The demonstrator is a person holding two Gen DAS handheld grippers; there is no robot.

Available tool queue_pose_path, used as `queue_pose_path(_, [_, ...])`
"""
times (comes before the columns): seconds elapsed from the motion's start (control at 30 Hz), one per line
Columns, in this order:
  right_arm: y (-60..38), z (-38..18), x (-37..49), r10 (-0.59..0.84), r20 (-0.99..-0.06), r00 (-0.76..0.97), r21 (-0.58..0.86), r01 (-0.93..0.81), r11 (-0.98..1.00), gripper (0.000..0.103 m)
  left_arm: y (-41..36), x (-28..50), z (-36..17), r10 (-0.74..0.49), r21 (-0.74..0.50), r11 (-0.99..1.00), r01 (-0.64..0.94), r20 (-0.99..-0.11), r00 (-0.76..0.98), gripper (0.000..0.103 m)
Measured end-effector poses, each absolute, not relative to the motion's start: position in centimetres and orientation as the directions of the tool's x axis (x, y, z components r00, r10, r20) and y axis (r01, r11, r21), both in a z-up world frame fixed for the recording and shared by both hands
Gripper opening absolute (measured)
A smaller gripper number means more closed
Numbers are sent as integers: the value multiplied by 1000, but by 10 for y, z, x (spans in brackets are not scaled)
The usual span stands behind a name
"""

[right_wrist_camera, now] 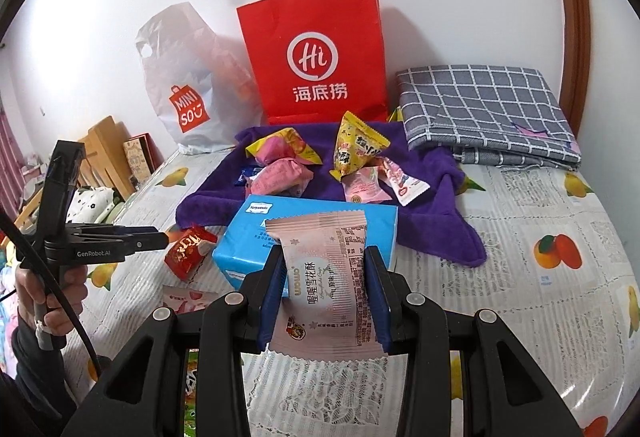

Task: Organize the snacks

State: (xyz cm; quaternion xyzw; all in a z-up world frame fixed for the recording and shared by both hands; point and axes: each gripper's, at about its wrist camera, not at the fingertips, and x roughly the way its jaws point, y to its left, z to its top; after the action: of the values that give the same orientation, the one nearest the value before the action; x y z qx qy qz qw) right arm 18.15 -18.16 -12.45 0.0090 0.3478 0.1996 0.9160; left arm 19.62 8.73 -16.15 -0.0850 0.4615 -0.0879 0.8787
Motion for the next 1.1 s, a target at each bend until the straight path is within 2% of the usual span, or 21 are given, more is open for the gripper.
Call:
queue_pose_path(0.1, [-183, -129, 186, 377, -637, 672, 162, -360, 919, 39, 78, 208, -169, -225, -218, 973, 79, -811, 540, 50])
queue_pose_path(0.27, [-190, -129, 191, 378, -632, 676, 168, -357, 919, 39, 63, 226, -192, -167, -155, 986, 65, -856, 488, 50])
queue_pose_path(0.33, [-191, -129, 193, 377, -634, 676, 165, -358, 919, 39, 59, 227, -193, -135, -121, 991, 61, -849, 511, 50])
queue_pose_path(0.37, [-191, -129, 194, 374, -635, 676, 160, -359, 920, 39, 57, 227, -194, -116, -101, 993, 57, -851, 511, 47])
queue_pose_path(0.4, [-191, -129, 196, 371, -636, 677, 154, -359, 920, 39, 56, 227, -194, -106, -89, 994, 57, -850, 515, 38])
queue_pose_path(0.53, [-189, -128, 198, 362, -637, 680, 132, -367, 921, 39, 53, 222, -192, -94, -72, 995, 64, -849, 519, 37])
queue_pose_path(0.67, [-186, -124, 197, 362, -629, 688, 112, -380, 918, 39, 55, 207, -172, -101, -75, 995, 70, -836, 539, 37])
queue_pose_path(0.9, [-185, -110, 197, 360, -611, 705, 98, -384, 918, 39, 40, 196, -128, -208, -155, 978, 141, -799, 564, 37])
queue_pose_path(1.1, [-186, -94, 216, 335, -612, 716, 107, -345, 933, 39, 20, 211, -100, -222, -130, 972, 195, -779, 587, 37])
